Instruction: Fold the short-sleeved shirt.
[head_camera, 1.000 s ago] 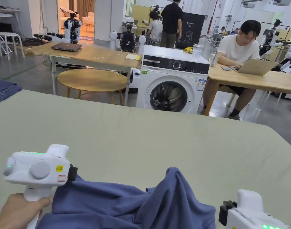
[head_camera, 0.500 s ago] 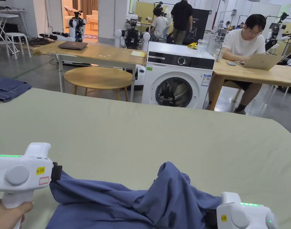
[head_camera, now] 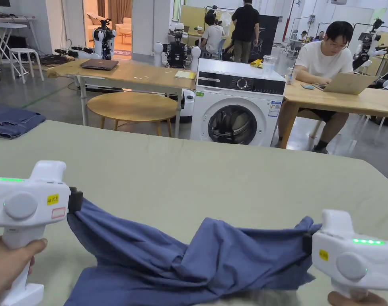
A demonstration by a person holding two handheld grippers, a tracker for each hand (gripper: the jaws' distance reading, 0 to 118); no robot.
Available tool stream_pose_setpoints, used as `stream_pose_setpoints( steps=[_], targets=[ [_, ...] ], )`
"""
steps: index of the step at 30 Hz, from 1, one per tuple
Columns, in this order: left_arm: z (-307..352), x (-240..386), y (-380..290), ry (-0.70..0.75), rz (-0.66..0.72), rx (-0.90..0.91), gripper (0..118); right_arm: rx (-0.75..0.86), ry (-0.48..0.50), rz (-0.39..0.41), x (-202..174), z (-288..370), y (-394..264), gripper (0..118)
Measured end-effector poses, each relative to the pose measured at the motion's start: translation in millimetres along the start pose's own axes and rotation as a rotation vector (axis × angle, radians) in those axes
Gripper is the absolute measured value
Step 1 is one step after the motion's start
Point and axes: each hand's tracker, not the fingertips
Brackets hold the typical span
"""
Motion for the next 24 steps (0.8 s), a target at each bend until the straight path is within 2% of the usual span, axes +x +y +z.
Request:
stream_pose_setpoints(
  steps=[7,16,24],
  targets=[
    [36.6,-17.4,64.4,0.080,-0.025,0.127,3,0.162,-0.067,0.074,-2.7,34.7,73.8,0],
    [75.4,-66.3,151.2,0.226,-0.016,0.217,3,0.309,-0.149,0.094,-0.3,57.8,170.5,0],
    [77.0,-95.5,194.6,0.272,0.028,0.239,3,0.381,-0.154,0.083,-8.9,59.6,232.9,0]
  ],
)
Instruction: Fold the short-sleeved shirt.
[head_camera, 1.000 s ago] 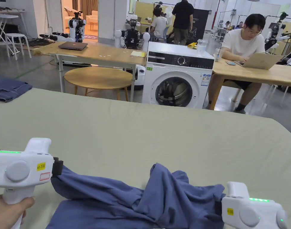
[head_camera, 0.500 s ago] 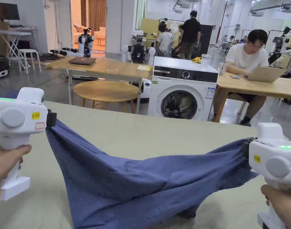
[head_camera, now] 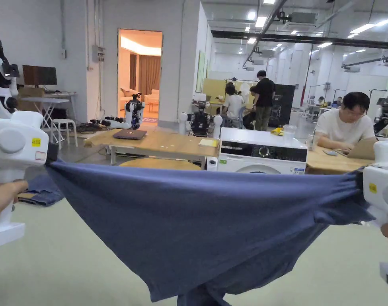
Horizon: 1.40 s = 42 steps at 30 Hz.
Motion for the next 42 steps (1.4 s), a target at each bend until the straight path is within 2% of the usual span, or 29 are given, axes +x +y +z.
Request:
stream_pose_setpoints(
  steps=[4,13,19,27,42],
  targets=[
    [-15.9,-1.3,17.2,0.009,0.018,0.002,3,0.003,0.001,-0.042,-5.8,-20.3,26.2,0],
    [-43.8,3.8,58.0,0.022,0.026,0.035,3,0.053,-0.032,0.002,-17.4,-60.9,64.8,0],
    [-43.4,7.5,50.4,0.019,0.008,0.053,3,0.065,-0.043,0.014,-19.0,-58.9,51.9,0],
    [-24.0,3.0,-29.1,-0.020,0.008,0.018,3,-0.021,-0.031,0.067,-18.3,-26.6,-28.6,0],
    [71.1,-7.9,-228.0,-0.054,-0.022,-0.076,3,-0.226,0.001,0.126,-4.5,78.5,-204.0,0]
  ],
)
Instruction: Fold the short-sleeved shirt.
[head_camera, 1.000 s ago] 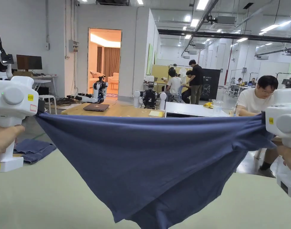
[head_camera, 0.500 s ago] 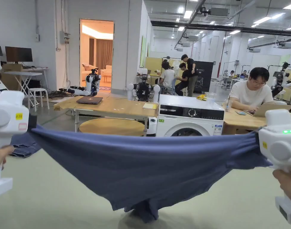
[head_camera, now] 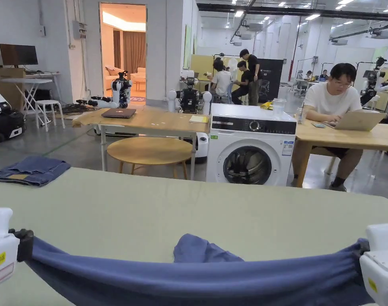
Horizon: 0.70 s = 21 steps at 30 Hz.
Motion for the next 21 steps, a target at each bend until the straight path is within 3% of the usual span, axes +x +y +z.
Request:
stream_pose_setpoints(
  steps=[9,17,19,21],
  targets=[
    [11.2,-1.7,-97.3,0.004,0.069,-0.176,3,-0.117,0.029,0.027,-20.1,12.8,-83.6,0],
    [3.2,-5.0,-131.8,0.038,0.068,-0.271,3,-0.213,0.024,-0.026,-23.8,5.0,-128.7,1],
    [4.2,-4.2,-131.1,0.044,0.065,-0.278,5,-0.213,0.021,-0.033,-24.0,7.6,-131.7,13],
    [5.0,-1.4,-125.7,0.061,0.064,-0.280,26,-0.190,-0.026,-0.014,-30.1,14.6,-129.2,52]
  ],
)
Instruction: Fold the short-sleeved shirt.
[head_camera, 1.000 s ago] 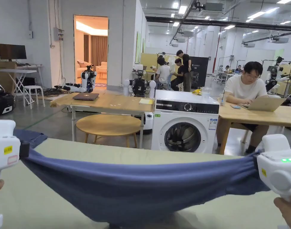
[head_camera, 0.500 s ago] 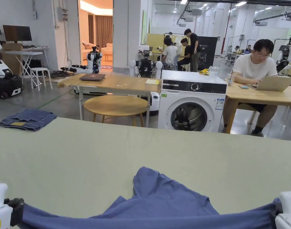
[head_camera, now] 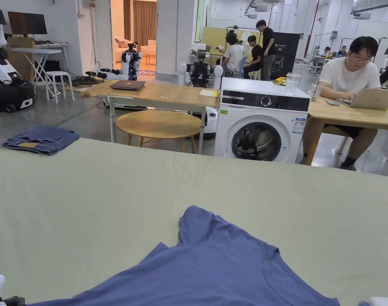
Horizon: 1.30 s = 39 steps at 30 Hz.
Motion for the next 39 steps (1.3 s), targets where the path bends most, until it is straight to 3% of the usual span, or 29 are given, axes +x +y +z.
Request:
stream_pose_setpoints(
  steps=[1,4,10,14,16,17,18,20,22,33,39],
  targets=[
    [3.0,1.7,0.1,0.013,-0.001,0.013,32,0.033,-0.015,0.015,-2.9,5.4,1.1,60],
    [13.7,12.6,7.2,0.024,-0.001,0.061,43,0.101,0.032,-0.023,-11.0,21.5,8.7,61],
    [27.4,61.5,17.8,-0.114,-0.045,0.166,43,0.206,0.141,-0.171,-45.0,46.7,31.4,60],
    [24.6,98.7,18.4,-0.165,-0.099,0.258,42,0.270,0.197,-0.214,-78.7,62.4,45.0,60],
    [28.3,117.5,18.9,-0.159,-0.107,0.295,41,0.292,0.212,-0.212,-94.1,67.5,49.6,49],
    [30.0,126.7,15.7,-0.163,-0.109,0.315,34,0.305,0.223,-0.212,-101.0,70.4,52.8,27],
    [31.9,133.2,15.5,-0.162,-0.112,0.337,21,0.311,0.230,-0.216,-105.7,72.1,55.7,14],
    [34.6,146.4,14.9,-0.128,-0.128,0.369,4,0.318,0.247,-0.221,-114.7,73.8,59.0,1],
    [35.5,153.6,13.9,-0.114,-0.137,0.376,0,0.320,0.264,-0.218,-120.5,76.1,61.6,0],
    [34.0,93.0,6.5,-0.100,-0.083,0.202,0,0.259,0.344,-0.143,-151.2,69.1,56.5,0],
    [15.4,13.6,20.4,-0.095,0.069,0.014,0,0.212,0.372,-0.114,-166.8,54.0,53.5,0]
  ],
)
